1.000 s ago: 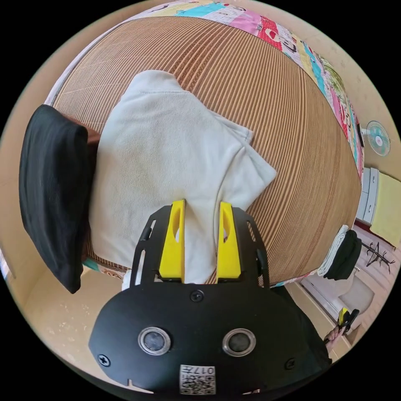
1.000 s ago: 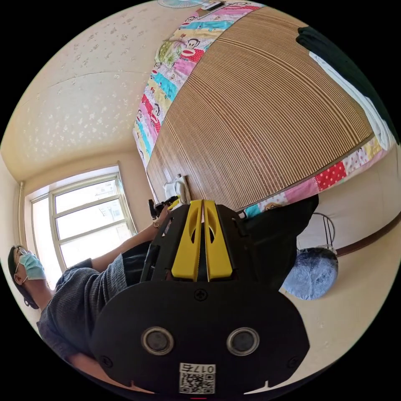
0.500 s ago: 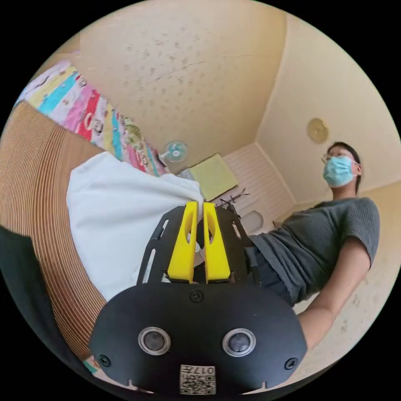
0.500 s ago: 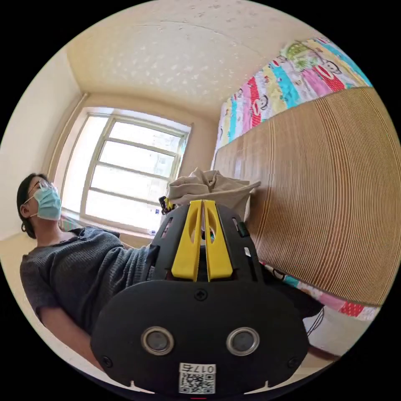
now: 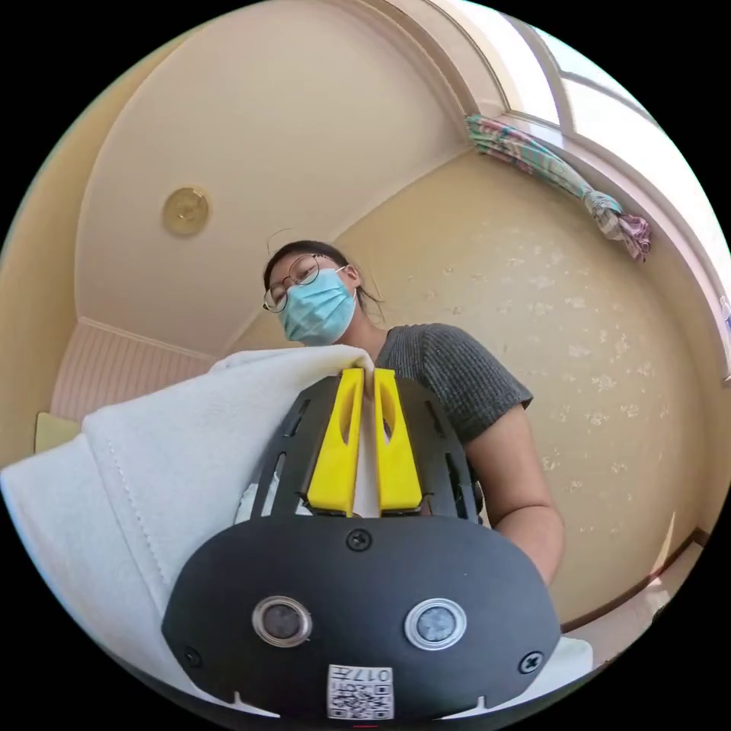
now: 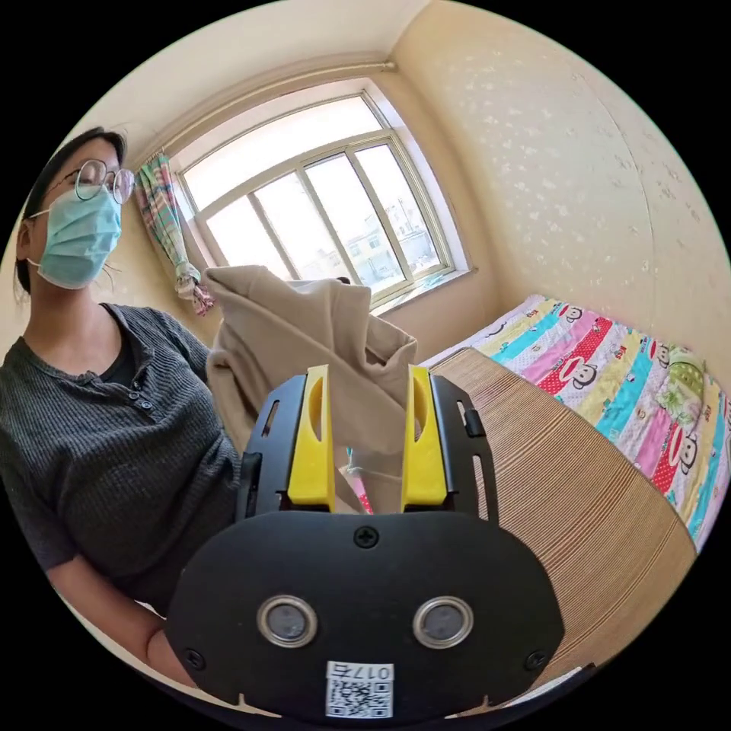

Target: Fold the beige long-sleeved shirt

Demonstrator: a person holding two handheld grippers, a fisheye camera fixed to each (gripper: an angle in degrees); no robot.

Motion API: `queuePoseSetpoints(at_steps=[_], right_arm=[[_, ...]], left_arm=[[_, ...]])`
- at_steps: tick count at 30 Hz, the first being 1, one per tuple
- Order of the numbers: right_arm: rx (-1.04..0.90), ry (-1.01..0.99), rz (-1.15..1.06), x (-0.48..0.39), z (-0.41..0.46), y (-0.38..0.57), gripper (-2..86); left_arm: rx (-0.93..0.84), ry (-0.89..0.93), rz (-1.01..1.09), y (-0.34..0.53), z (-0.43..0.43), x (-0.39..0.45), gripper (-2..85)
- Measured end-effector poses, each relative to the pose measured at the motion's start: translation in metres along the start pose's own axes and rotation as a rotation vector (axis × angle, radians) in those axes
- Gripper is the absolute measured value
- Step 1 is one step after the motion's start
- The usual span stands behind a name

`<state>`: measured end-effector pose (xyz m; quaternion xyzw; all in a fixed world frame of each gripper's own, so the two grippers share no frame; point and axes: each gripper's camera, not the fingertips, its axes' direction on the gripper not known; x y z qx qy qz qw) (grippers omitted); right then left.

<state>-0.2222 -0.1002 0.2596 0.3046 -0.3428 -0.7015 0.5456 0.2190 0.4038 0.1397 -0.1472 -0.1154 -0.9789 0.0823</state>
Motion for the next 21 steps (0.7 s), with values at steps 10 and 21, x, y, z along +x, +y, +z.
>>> queuePoseSetpoints(at_steps=[10, 21], right_arm=[[-0.11, -0.198, -0.212, -0.052, 0.05, 0.073, 11.4], [0.283, 0.562, -0.019, -0.123, -0.028, 0.117, 3.0]], left_arm=[[0.087, 0.15, -0.208, 0.105, 0.051, -0.133, 0.9], [0.046, -0.979, -0.681, 0.151, -0.04, -0.183, 1.2]])
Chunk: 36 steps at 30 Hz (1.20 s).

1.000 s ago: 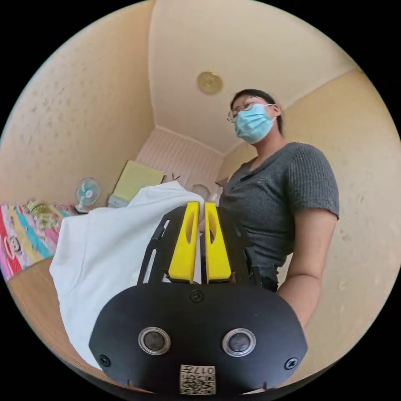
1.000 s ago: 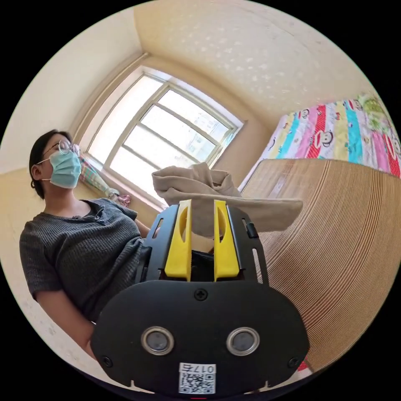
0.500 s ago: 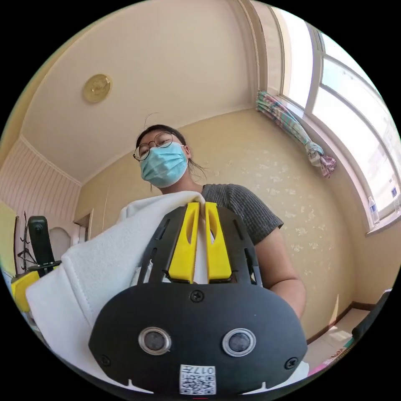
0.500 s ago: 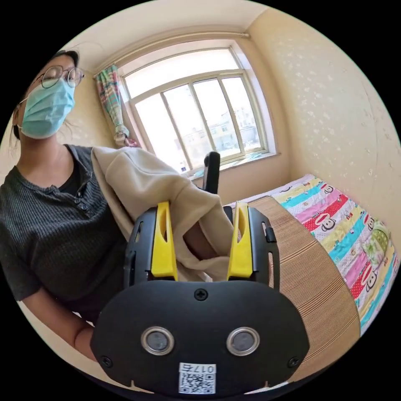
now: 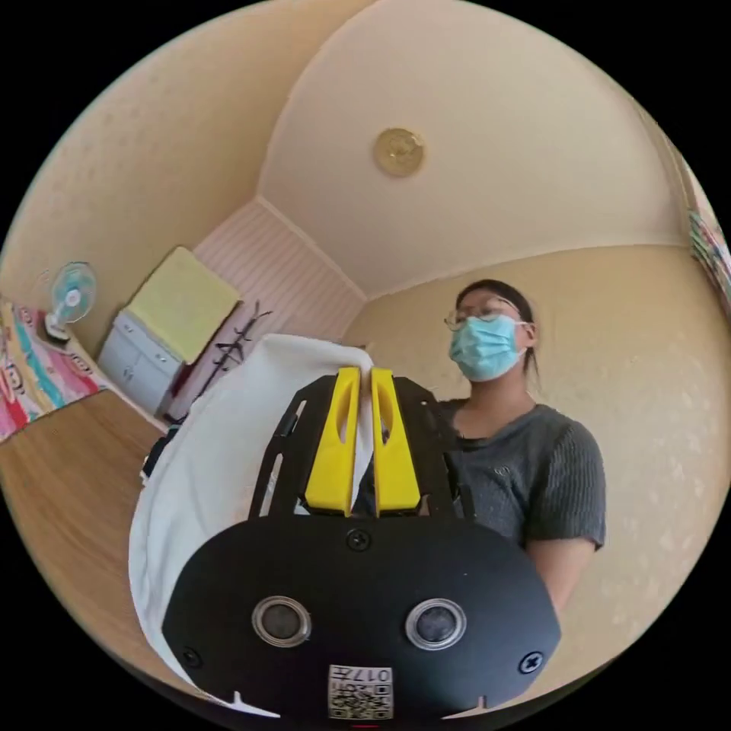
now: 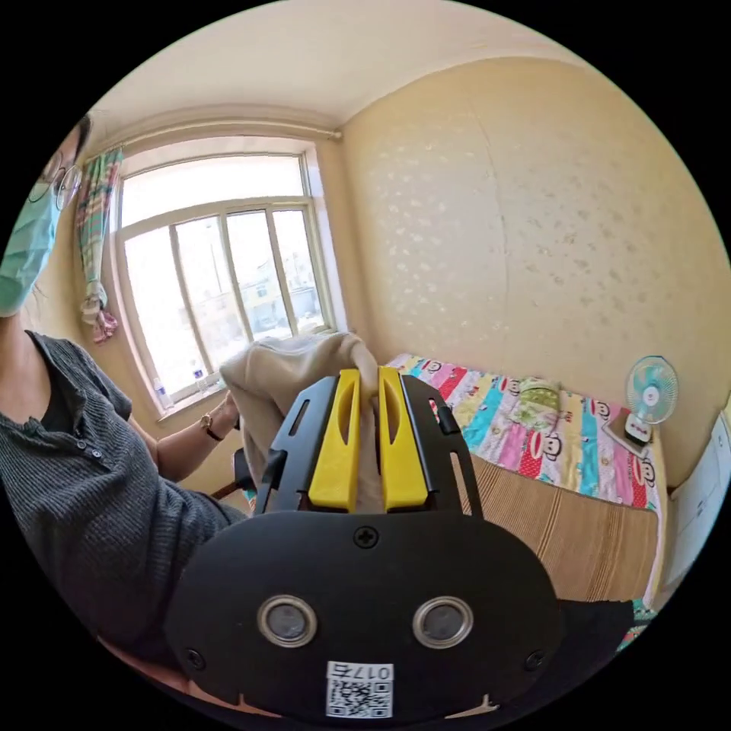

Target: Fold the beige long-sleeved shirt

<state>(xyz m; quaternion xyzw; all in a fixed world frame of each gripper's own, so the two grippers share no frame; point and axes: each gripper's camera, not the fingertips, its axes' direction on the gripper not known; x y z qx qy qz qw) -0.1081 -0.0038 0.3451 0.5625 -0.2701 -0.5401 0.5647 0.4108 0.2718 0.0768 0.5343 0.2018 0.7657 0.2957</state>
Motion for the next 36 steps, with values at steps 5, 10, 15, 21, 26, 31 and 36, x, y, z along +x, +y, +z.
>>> queuePoseSetpoints(at_steps=[5, 10, 15, 21, 26, 31, 36], right_arm=[[0.048, 0.307, -0.062, -0.059, 0.001, -0.015, 3.0], [0.055, 0.254, -0.09, -0.084, 0.01, -0.024, 3.0], [0.02, 0.237, -0.066, -0.092, 0.028, -0.026, 3.1], [0.012, 0.183, -0.045, -0.101, 0.025, -0.022, 3.1], [0.011, 0.147, 0.034, -0.079, 0.006, -0.014, 3.3], [0.078, -0.128, 0.077, -0.04, -0.032, 0.009, 4.0], [0.132, -0.33, -0.063, -0.041, -0.066, 0.04, 6.2]], left_arm=[[0.003, -0.476, 0.042, 0.007, 0.043, -0.011, 0.1], [-0.005, -0.503, 0.162, 0.02, 0.143, -0.012, 6.8], [-0.196, -0.552, 0.166, 0.031, 0.266, -0.035, 14.6], [-0.139, -0.853, 0.222, 0.046, 0.341, -0.059, 15.7], [-0.181, -0.814, 0.286, 0.037, 0.367, -0.076, 5.5], [-0.104, -0.607, 0.342, 0.003, 0.351, -0.066, 4.5], [-0.062, -0.495, 0.367, -0.023, 0.353, -0.05, 4.3]])
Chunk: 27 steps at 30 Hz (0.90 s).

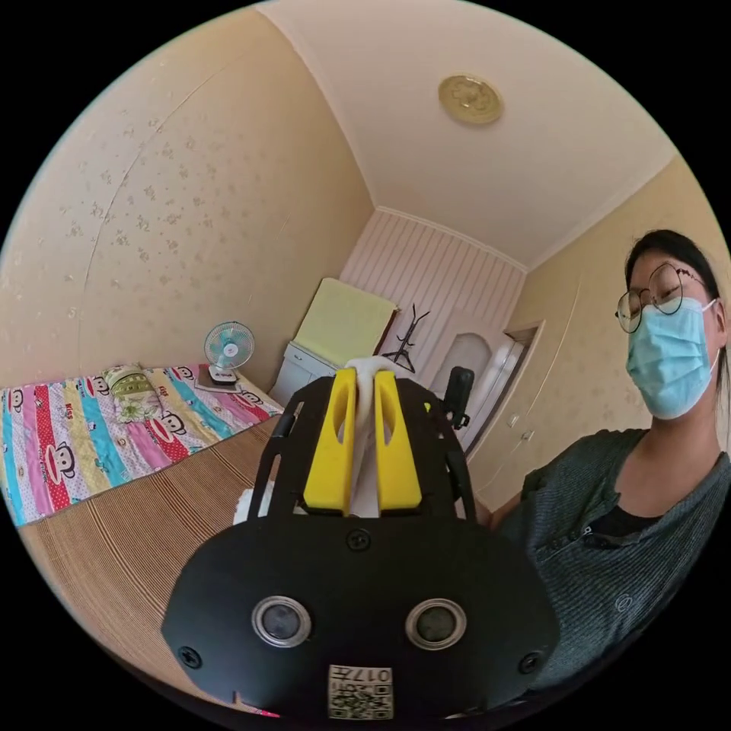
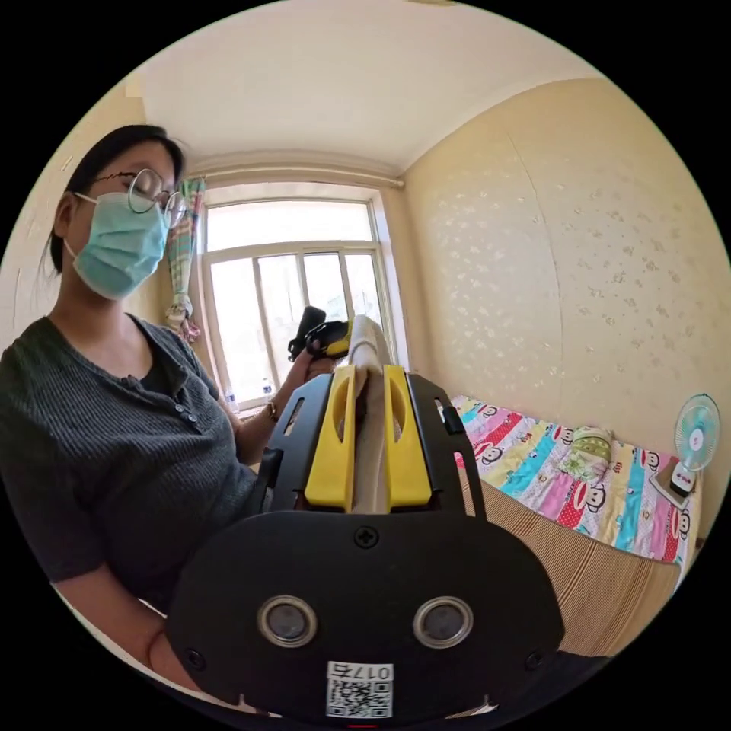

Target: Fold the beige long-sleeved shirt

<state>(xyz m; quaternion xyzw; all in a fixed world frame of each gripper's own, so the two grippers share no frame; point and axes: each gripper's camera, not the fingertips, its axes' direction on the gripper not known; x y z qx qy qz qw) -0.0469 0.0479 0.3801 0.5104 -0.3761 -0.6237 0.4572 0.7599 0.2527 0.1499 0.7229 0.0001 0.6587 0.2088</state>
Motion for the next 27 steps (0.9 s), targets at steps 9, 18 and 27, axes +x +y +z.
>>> queuePoseSetpoints(at_steps=[9, 18, 27], right_arm=[[-0.256, -0.128, 0.253, 0.032, 0.058, 0.061, 17.8], [-0.135, -0.217, 0.333, 0.145, 0.07, 0.003, 17.4], [-0.081, -0.22, 0.281, 0.191, -0.013, -0.107, 3.8]], left_arm=[[0.109, -0.177, 0.181, -0.033, -0.034, 0.078, 4.4], [0.175, -0.191, 0.186, -0.046, -0.094, 0.097, 4.4], [0.159, -0.317, 0.1, -0.055, -0.179, 0.081, 4.5]])
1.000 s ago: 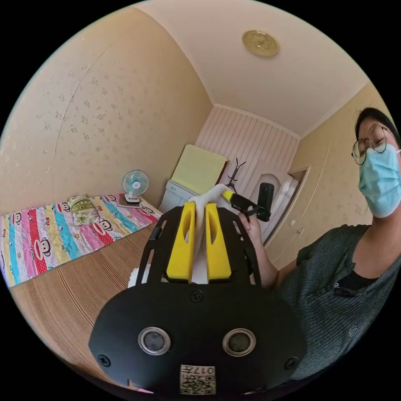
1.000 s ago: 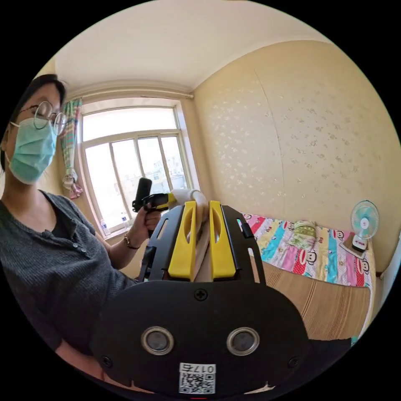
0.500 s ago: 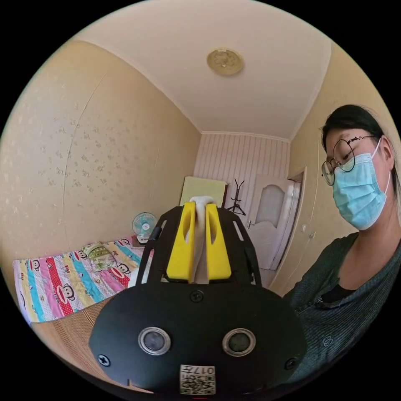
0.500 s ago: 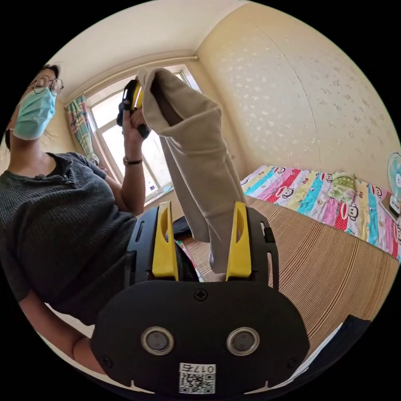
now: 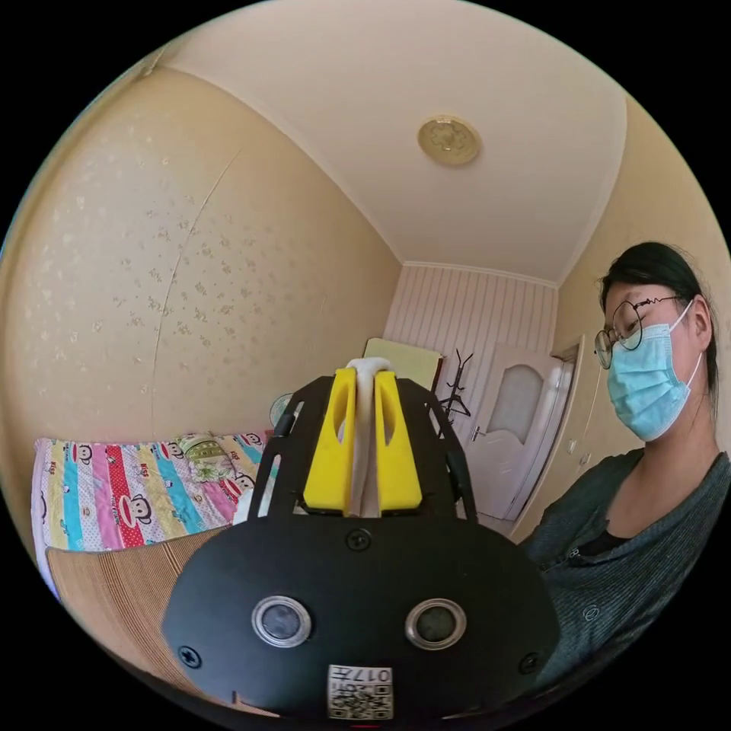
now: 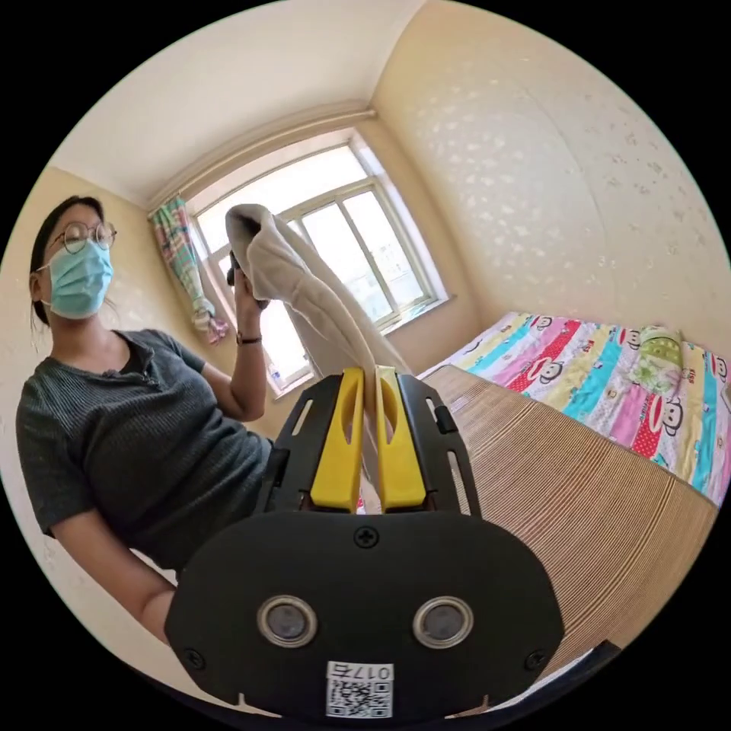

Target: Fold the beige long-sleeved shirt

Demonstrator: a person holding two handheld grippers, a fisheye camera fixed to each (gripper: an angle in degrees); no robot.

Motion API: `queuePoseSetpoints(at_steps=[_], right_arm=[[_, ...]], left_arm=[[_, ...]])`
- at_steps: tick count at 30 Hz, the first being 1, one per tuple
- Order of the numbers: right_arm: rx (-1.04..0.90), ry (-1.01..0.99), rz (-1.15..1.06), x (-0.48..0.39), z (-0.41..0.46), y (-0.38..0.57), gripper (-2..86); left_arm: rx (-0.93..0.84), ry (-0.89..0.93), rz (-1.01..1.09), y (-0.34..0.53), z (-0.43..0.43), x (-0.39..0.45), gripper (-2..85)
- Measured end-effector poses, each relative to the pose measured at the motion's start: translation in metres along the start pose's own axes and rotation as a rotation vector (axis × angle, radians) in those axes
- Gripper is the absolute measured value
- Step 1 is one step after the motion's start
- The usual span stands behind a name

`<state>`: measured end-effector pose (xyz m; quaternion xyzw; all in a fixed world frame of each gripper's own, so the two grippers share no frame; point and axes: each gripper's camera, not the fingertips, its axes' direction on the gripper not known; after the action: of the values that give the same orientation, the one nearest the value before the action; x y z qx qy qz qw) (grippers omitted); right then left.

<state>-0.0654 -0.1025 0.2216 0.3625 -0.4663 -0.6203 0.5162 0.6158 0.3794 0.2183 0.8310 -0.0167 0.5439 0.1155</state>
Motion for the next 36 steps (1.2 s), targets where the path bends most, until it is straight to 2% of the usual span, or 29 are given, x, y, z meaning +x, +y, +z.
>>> queuePoseSetpoints(at_steps=[3, 8, 13, 16, 20, 22, 24, 25, 28, 29, 32, 34, 36], right_arm=[[0.103, 0.051, -0.075, -0.034, -0.059, -0.048, 3.3], [0.172, 0.134, -0.244, -0.118, -0.112, -0.127, 2.9], [0.119, 0.4, -0.191, -0.138, -0.122, -0.23, 2.9], [-0.059, 0.583, -0.066, -0.065, -0.095, -0.306, 2.8], [-0.495, 0.827, 0.14, 0.15, 0.006, -0.364, 2.4], [-0.612, 0.822, 0.196, 0.237, 0.05, -0.352, 2.3], [-0.723, 0.854, 0.378, 0.327, 0.081, -0.307, 2.1], [-0.734, 0.843, 0.403, 0.339, 0.085, -0.295, 2.1], [-0.748, 0.757, 0.446, 0.361, 0.1, -0.224, 1.9], [-0.811, 0.71, 0.466, 0.367, 0.11, -0.188, 1.8], [-0.963, 0.566, 0.531, 0.374, 0.136, -0.098, 1.1], [-1.05, 0.48, 0.571, 0.372, 0.153, -0.051, 0.8], [-1.091, 0.367, 0.606, 0.355, 0.168, -0.011, 0.6]], left_arm=[[-0.094, -0.003, -0.009, -0.009, -0.026, -0.025, 4.6], [-0.18, 0.196, 0.043, -0.018, -0.074, -0.038, 4.7], [-0.238, 0.164, 0.107, -0.055, -0.106, -0.049, 4.6], [-0.359, 0.048, -0.005, -0.079, -0.071, -0.118, 4.6], [-0.592, -0.113, -0.295, -0.066, 0.019, -0.268, 4.9], [-0.659, -0.232, -0.521, -0.021, 0.069, -0.376, 5.2], [-0.692, -0.403, -0.696, 0.03, 0.081, -0.435, 4.8], [-0.689, -0.483, -0.767, 0.065, 0.079, -0.454, 5.4], [-0.697, -0.515, -0.753, 0.141, 0.072, -0.446, 5.8], [-0.726, -0.507, -0.732, 0.157, 0.072, -0.44, 5.8], [-0.968, -0.485, -0.669, 0.252, 0.077, -0.408, 5.8], [-1.142, -0.499, -0.69, 0.33, 0.064, -0.393, 5.8], [-1.241, -0.519, -0.729, 0.381, 0.043, -0.387, 5.8]])
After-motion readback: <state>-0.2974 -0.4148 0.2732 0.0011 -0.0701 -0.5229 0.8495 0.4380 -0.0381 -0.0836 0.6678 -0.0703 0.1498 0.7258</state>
